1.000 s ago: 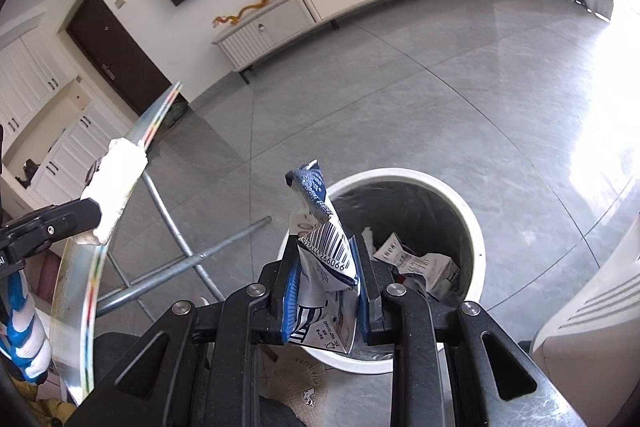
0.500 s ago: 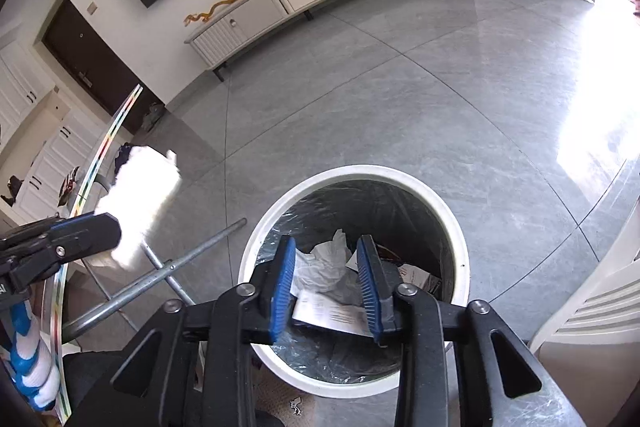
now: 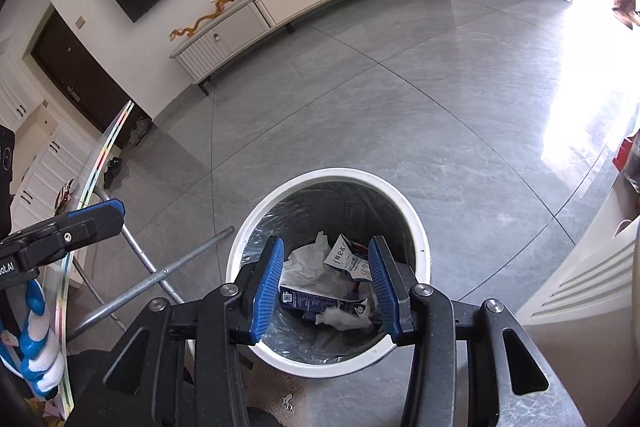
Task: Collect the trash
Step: 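Carry the tissue and snack bag over the trash bin and open both tools, then move both open tools back over the table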
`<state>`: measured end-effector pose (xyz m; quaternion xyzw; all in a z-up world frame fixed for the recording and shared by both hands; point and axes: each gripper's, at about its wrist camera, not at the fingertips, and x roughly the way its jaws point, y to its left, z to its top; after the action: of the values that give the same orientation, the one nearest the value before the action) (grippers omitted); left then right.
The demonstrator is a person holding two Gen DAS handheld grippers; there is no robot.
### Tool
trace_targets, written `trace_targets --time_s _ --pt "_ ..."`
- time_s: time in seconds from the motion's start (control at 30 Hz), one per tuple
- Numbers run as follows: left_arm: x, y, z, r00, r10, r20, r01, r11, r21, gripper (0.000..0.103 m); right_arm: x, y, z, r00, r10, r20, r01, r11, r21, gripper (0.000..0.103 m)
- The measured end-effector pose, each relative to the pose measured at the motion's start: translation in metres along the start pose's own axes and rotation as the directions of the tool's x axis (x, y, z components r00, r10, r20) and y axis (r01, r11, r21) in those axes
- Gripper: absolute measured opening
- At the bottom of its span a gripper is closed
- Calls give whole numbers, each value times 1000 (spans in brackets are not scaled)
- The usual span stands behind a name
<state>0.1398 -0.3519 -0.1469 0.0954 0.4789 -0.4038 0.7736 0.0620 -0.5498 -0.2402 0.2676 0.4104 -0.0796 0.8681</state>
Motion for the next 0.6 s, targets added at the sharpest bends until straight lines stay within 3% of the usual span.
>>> trace_targets --time_s 0.33,0.6 --pt "-66 14 -14 993 45 109 -42 999 -29 45 -33 37 5 996 29 80 -24 998 -65 49" --pt "-138 48 -48 968 132 212 -112 988 -104 48 -61 96 7 988 87 125 -65 983 -171 59"
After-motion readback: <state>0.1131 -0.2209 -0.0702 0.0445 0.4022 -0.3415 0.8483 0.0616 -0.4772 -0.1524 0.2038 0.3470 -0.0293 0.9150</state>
